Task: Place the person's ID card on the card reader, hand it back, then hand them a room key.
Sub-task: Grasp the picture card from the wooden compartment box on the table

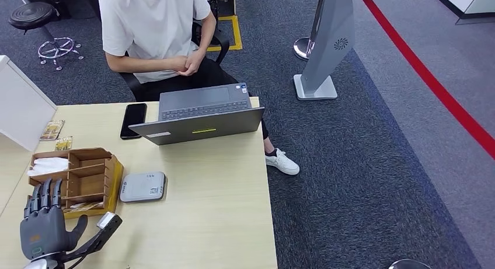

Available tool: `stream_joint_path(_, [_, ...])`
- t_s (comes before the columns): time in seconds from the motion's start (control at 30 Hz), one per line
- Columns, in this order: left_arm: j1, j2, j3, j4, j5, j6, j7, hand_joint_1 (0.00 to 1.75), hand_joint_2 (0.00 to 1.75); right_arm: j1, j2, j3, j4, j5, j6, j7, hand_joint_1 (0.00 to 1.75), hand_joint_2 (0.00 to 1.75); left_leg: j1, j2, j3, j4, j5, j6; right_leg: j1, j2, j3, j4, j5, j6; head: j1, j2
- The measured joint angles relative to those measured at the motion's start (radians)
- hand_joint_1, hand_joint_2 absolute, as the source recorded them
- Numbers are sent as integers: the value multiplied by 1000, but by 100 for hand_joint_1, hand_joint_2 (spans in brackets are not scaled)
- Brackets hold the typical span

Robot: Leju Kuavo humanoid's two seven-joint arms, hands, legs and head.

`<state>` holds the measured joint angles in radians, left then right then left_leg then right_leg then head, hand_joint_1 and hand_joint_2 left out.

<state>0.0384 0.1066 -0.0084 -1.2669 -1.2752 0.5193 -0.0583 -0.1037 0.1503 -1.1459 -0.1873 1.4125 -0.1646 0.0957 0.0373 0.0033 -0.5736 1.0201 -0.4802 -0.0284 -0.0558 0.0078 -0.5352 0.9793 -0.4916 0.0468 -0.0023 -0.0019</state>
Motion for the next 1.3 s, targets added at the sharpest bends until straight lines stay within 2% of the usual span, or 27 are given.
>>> stream_joint_path(0.6, [-6, 8, 0, 42, 41, 17, -47, 175, 175, 0, 0, 2, 0, 8, 1, -3, 0, 0, 0, 0, 0, 0, 0, 0, 0, 0, 0, 0, 0, 0, 0, 0])
stream_joint_path(0.83, [-7, 7, 0, 52, 50, 76, -82, 175, 175, 0, 0, 3, 0, 9, 1, -3, 0, 0, 0, 0, 0, 0, 0, 0, 0, 0, 0, 0, 0, 0, 0, 0])
stream_joint_path(1.03, [-5, 6, 1, 51, 42, 85, -83, 175, 175, 0, 0, 4, 0, 8, 1, -3, 0, 0, 0, 0, 0, 0, 0, 0, 0, 0, 0, 0, 0, 0, 0, 0])
stream_joint_path(1.1, [16, 4, 0, 13, 33, 80, -83, 175, 175, 0, 0, 4, 0, 2, 0, -3, 0, 0, 0, 0, 0, 0, 0, 0, 0, 0, 0, 0, 0, 0, 0, 0])
stream_joint_path(1.3, [174, 19, -35, -310, -35, 16, -53, 175, 175, 1, 0, -3, 0, -38, -5, -2, 0, 0, 0, 1, 0, 0, -1, 0, 0, 1, -1, 0, 0, 0, 0, 0])
